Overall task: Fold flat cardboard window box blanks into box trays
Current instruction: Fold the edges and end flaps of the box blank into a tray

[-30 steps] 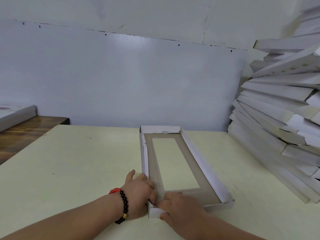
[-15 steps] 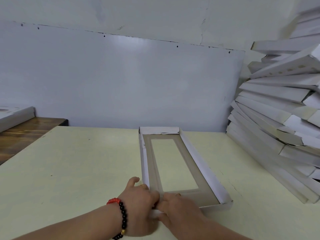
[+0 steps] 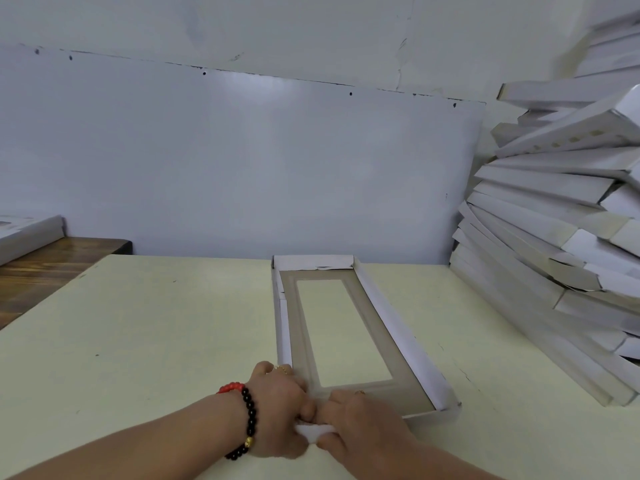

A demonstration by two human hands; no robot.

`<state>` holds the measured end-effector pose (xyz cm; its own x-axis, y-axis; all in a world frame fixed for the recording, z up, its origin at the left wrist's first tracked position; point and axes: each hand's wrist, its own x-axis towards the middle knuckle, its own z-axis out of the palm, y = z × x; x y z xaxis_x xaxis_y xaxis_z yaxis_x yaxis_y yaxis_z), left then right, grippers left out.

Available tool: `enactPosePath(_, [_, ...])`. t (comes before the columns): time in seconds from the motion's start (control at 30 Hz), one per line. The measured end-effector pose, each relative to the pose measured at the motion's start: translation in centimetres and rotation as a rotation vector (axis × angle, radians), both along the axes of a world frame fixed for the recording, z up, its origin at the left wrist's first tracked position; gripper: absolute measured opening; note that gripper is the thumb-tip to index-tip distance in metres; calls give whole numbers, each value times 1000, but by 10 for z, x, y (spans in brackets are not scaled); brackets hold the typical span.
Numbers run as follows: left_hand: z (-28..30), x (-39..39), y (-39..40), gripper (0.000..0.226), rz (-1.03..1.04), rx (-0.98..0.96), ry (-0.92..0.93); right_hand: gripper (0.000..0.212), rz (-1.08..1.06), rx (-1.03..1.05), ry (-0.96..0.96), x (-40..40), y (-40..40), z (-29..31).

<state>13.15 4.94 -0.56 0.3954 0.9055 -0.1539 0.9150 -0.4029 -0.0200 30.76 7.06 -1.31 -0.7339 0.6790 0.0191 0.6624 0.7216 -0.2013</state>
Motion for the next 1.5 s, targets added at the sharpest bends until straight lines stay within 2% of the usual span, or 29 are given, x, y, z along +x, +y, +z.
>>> enactPosePath(0.1, [2,-2,3,22,-47,11,33,34,90,138,9,5,-2,2])
enactPosePath(0.13, [3,-3,3,25,-51,7,36,30,149,277,-4,7,-1,1])
enactPosePath(0.17, [3,-4,4,26,-62,9,42,33,149,300,-37,7,-3,4])
enactPosePath(0.27, [5,-4,3,26,-97,8,82,52,133,337,-5,1,-6,3])
enactPosePath(0.33, [8,-3,4,26,-73,-36,91,54,161,256,-30,3,-4,0])
enactPosePath(0.37, [9,-3,4,26,-50,-65,89,52,173,211,45,6,-2,-4])
enactPosePath(0.43, [10,0,4,33,11,-129,102,44,190,143,80,8,2,-9])
enactPosePath(0.5, [10,5,3,40,57,-156,169,35,244,183,74,7,8,-20])
enactPosePath(0.6, [12,13,1,45,31,-90,275,22,181,147,50,3,6,-16])
enactPosePath(0.7, [13,17,-2,46,0,-28,300,11,125,339,22,-1,3,-10])
enactPosePath(0.8, [13,20,-3,48,22,-12,299,22,45,307,-53,-4,-3,-8])
enactPosePath(0.87, [13,19,-1,53,57,-47,297,25,21,312,-30,-5,-8,-1])
enactPosePath(0.93, [12,18,1,57,98,-96,278,30,-20,151,-57,-7,-12,2])
enactPosePath(1.03, [10,15,3,58,140,-116,246,43,5,233,-11,-8,-1,-18])
enactPosePath(1.1, [9,12,1,54,124,-84,213,35,21,316,13,-5,-1,-15])
enactPosePath(1.17, [6,8,0,51,83,-32,186,26,54,295,-138,-6,-4,-7])
enactPosePath(1.27, [3,3,-4,48,35,128,119,35,63,311,-179,-4,-1,-20])
enactPosePath(1.33, [1,-1,-7,43,-10,290,101,40,76,247,-178,-5,-1,-15])
enactPosePath(1.4, [-4,-3,-12,41,-51,362,60,35,96,137,-60,-3,0,-11])
enactPosePath(1.5, [-16,-3,-13,49,-76,445,-20,34,197,175,-132,-7,9,-16])
